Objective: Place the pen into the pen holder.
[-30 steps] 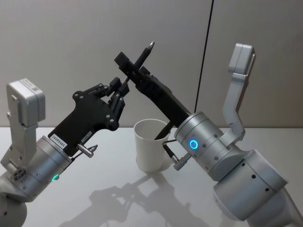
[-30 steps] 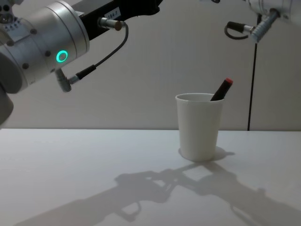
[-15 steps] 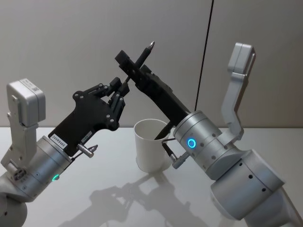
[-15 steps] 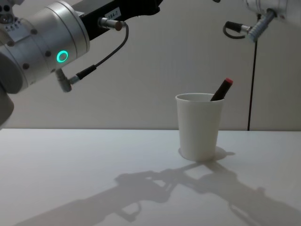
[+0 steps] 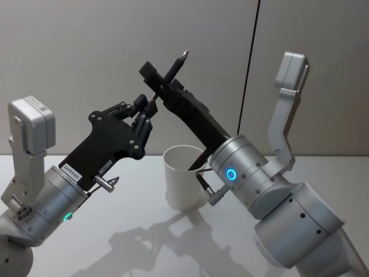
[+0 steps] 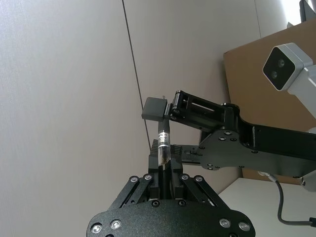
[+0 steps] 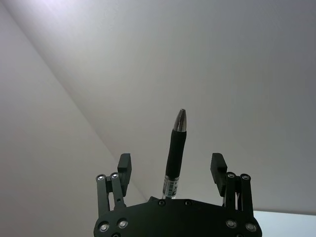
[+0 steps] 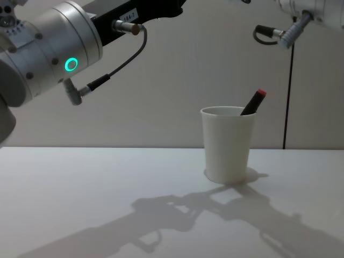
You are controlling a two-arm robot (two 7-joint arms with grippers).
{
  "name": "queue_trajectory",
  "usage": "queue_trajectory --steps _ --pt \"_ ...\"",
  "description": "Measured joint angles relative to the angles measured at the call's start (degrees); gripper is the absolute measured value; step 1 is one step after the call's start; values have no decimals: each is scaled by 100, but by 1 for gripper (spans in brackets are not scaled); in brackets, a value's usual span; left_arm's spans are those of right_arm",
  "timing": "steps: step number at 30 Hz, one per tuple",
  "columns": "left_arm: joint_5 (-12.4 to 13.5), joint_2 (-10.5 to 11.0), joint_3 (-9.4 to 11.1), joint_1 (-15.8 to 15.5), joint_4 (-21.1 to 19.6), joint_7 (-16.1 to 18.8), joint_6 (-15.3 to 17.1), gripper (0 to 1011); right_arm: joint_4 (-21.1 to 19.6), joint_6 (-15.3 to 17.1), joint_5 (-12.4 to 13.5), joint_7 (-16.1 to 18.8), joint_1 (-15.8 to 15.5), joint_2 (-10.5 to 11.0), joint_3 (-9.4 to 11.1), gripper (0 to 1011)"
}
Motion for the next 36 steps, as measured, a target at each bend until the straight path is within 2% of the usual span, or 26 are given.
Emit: queue_trajectory --steps 2,7,9,13,17,18,19,20,21,23,26,27,31,36 --pt "0 0 0 0 0 0 0 157 1 -3 -2 -5 1 1 -2 994" --pt "0 0 0 0 0 0 0 157 4 -10 -5 -12 4 1 -9 869" --pt "0 0 0 0 0 0 0 157 5 -12 -6 -13 5 1 -10 861" --pt "0 0 0 0 0 0 0 157 7 -14 -9 -17 7 1 -12 688" --pt "0 0 0 0 0 0 0 156 7 -17 -11 -20 9 1 -14 615" --pt "0 0 0 0 -1 0 0 157 7 -18 -12 -21 9 1 -15 547" --pt "0 0 0 0 0 0 0 157 7 -19 -12 -22 10 1 -15 531" --pt "0 0 0 0 -1 0 0 157 7 -20 -12 -23 9 1 -16 472" --pt "0 0 0 0 -1 0 0 157 7 -20 -12 -23 9 1 -16 472" --pt "0 0 0 0 0 0 0 157 8 -22 -12 -25 9 1 -17 364" --pt "0 0 0 0 -1 0 0 156 7 -23 -12 -27 9 1 -18 304" --pt "0 0 0 0 0 0 0 157 7 -23 -12 -27 9 1 -18 245" --pt "2 0 0 0 0 0 2 157 4 -23 -12 -25 10 0 -19 154" --pt "0 0 -1 0 -1 0 2 153 5 -23 -12 -30 10 1 -18 144"
